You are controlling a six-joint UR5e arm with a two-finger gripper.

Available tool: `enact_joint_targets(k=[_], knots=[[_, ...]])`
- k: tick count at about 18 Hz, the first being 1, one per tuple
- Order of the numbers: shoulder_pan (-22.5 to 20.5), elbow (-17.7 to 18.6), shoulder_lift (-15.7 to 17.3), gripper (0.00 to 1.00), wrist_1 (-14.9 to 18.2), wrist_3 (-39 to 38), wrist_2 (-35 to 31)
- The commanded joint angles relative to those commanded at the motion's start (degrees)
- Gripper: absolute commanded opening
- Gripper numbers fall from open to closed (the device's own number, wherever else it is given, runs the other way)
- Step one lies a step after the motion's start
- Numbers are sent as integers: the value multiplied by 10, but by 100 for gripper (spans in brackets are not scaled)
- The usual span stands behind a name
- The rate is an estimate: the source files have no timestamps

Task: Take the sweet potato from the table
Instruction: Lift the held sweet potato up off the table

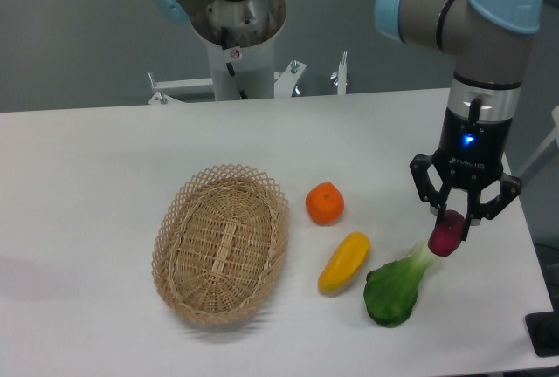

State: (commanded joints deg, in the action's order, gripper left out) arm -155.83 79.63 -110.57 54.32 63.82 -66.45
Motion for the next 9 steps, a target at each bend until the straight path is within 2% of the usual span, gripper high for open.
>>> enact_joint_targets(k=[9], knots=[[20, 0, 4, 26, -1, -37, -1]])
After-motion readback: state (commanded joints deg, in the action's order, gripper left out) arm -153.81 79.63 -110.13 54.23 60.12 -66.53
